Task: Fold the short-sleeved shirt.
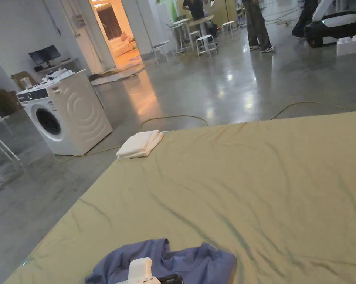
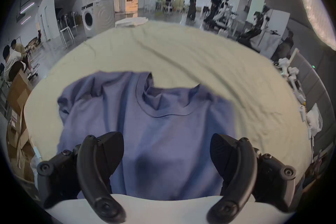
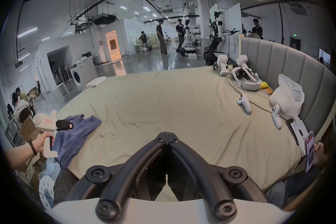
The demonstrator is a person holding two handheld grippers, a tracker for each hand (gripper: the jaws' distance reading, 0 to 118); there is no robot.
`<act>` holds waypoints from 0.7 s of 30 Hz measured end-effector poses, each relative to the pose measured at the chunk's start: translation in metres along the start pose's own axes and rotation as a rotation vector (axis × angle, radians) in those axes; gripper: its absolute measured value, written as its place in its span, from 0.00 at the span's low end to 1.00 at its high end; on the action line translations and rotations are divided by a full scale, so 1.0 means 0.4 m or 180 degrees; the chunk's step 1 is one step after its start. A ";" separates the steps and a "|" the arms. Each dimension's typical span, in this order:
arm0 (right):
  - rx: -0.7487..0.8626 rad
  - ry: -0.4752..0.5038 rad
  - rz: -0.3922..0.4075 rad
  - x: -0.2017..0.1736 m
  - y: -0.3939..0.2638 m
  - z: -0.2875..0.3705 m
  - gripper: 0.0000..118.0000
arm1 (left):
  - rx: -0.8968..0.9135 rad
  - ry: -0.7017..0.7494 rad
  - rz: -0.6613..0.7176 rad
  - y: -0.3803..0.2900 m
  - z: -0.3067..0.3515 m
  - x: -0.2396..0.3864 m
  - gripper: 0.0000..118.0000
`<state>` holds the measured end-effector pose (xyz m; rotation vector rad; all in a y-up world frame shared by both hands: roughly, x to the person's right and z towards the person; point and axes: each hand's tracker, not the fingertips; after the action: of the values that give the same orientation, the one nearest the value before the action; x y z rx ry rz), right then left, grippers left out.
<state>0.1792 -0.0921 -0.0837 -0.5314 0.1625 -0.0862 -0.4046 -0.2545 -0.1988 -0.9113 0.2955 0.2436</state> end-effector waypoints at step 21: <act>-0.0360 -0.0028 -0.0402 0.107 -0.085 -0.011 0.00 | 0.0223 -0.0503 0.0177 0.128 0.078 0.105 0.02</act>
<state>0.2193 -0.1290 -0.0757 -0.6545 0.1257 -0.1986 -0.3777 -0.1957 -0.2334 -0.8104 0.1821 0.3528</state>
